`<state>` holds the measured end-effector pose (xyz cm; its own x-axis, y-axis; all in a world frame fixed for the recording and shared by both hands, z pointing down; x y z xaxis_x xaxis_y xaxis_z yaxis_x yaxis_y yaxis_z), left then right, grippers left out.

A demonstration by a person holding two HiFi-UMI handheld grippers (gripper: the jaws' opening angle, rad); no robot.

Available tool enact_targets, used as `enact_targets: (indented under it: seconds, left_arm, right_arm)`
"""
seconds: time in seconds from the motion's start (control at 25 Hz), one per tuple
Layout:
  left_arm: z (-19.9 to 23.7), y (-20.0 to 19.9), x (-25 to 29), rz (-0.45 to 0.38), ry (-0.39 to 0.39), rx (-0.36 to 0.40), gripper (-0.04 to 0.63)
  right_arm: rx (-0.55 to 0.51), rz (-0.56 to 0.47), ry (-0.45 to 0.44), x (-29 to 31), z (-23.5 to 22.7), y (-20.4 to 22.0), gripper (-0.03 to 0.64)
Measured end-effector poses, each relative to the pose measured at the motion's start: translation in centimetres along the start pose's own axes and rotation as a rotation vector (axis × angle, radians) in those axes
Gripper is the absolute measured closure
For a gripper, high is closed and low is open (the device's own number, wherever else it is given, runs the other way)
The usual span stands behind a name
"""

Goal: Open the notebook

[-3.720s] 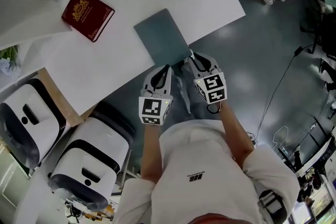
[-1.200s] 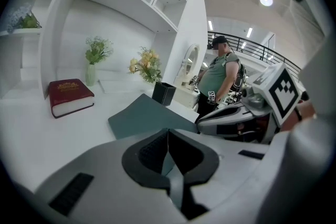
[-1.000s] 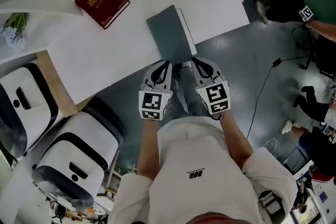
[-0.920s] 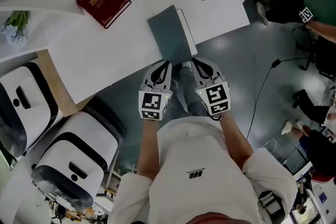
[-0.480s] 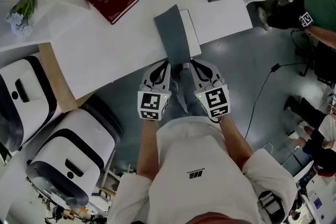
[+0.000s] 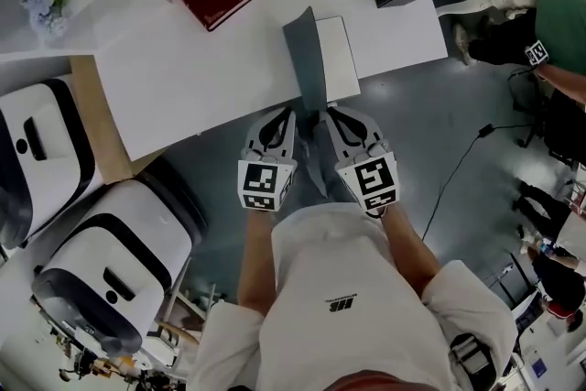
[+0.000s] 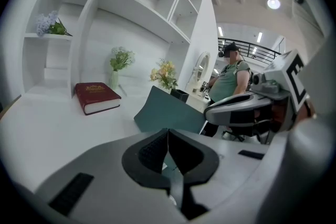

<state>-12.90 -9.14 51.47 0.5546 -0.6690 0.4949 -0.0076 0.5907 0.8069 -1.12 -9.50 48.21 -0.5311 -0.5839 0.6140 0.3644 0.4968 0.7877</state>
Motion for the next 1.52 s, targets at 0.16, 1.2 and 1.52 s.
enact_targets:
  seconds: [0.16,1.2,1.52]
  left_arm:
    - [0.7,0.3,-0.9,-0.009,-0.022,-0.014,0.595]
    - [5.0,2.0,-6.5,-0.063,-0.181,-0.099,0.595]
    - [6.3,2.9,-7.5,-0.072,-0.224,-0.128,0.595]
  right_arm:
    - [-0.021,-0.004,-0.027,0.4,1.2,-0.5,0.617]
    - [-0.135,0.019,-0.203,4.4,7.4,-1.8,0.618]
    - [-0.152,0.032,-0.253,6.1,9.1,-1.3,0.618]
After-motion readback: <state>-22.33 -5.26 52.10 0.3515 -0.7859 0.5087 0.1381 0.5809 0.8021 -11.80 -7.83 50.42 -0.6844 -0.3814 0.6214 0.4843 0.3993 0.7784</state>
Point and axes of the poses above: the fingertips, and each gripper's own axes: x forward along the fingers, z to its left, y out of its underside, the point moved 5 cm from there along -x, backward along the fingers, and after that the axes turned 2 degrees about -x, right-handed, at the moved point
